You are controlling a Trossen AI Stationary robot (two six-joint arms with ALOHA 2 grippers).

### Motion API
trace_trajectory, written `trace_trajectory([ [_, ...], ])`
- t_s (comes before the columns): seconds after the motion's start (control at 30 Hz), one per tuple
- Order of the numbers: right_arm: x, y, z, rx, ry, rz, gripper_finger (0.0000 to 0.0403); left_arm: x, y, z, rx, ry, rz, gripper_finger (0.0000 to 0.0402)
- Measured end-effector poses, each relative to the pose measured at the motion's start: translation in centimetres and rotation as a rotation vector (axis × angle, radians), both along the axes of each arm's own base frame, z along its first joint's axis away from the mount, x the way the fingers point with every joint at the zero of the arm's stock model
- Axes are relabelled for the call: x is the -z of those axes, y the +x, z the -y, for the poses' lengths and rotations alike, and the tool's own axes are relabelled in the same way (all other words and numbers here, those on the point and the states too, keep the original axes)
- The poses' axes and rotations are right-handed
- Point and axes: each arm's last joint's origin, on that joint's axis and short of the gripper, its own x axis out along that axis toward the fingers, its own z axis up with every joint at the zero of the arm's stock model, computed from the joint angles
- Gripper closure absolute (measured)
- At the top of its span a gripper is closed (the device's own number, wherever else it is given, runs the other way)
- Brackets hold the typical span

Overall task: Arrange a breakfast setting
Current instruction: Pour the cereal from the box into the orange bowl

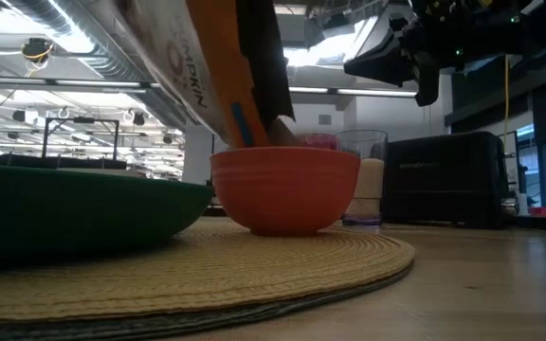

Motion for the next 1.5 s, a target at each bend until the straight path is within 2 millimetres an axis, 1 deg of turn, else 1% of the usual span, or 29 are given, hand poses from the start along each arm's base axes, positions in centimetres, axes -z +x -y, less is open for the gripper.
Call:
trace_trajectory([
  [0.23, 0.0, 0.0, 0.0, 0.000, 0.000, 0.000, 0.0397, -0.1, -0.1, 0.1, 0.014, 0.077, 0.014, 0.0188],
  [0.43, 0.0, 0.0, 0.0, 0.000, 0.000, 0.000, 0.0397, -0.2, -0.1, 0.1, -0.008, 0.048, 0.032, 0.0189],
  [0.53, 0.0, 0.0, 0.0, 0.000, 0.000, 0.000, 0.0397, -0.6, -0.8, -0.1, -0.024, 0.025, 0.070, 0.0189],
  [0.7, 0.0, 0.0, 0.0, 0.000, 0.000, -0.002, 0.0397, -1.3, -2.2, -0.1, -0.044, -0.061, 0.129, 0.0190],
  [0.83, 0.0, 0.0, 0.0, -0.001, 0.000, -0.002, 0.0397, -0.2, -2.8, 0.0, -0.045, -0.062, 0.109, 0.0190],
  [0.9, 0.0, 0.0, -0.1, -0.045, 0.008, -0.002, 0.0397, 0.6, -2.8, -0.1, -0.068, -0.058, 0.092, 0.0190],
  [0.97, 0.0, 0.1, -0.5, -0.180, 0.042, 0.001, 0.0397, 1.4, -2.7, -0.1, -0.081, -0.022, 0.083, 0.0190],
  [1.0, -0.1, 0.1, -0.7, -0.241, 0.069, -0.009, 0.0397, 1.6, -2.7, -0.1, -0.084, -0.008, 0.084, 0.0190],
  [1.07, -0.4, 0.4, -0.9, -0.279, 0.120, -0.052, 0.0397, 1.6, -2.8, -0.2, -0.090, 0.005, 0.098, 0.0190],
  [1.17, -0.5, 0.7, -0.7, -0.237, 0.142, -0.137, 0.0397, 1.0, -3.6, -0.6, -0.118, -0.013, 0.159, 0.0190],
  [1.27, -0.5, 1.2, -0.7, -0.211, 0.141, -0.149, 0.0397, 0.3, -4.7, -1.3, -0.158, -0.054, 0.224, 0.0190],
  [1.37, -0.7, 1.6, -0.7, -0.227, 0.126, -0.132, 0.0397, -0.4, -5.8, -1.9, -0.208, -0.133, 0.295, 0.0190],
  [1.5, -0.6, 1.8, -0.7, -0.228, 0.121, -0.123, 0.0397, -1.2, -7.7, -2.7, -0.272, -0.293, 0.367, 0.0190],
])
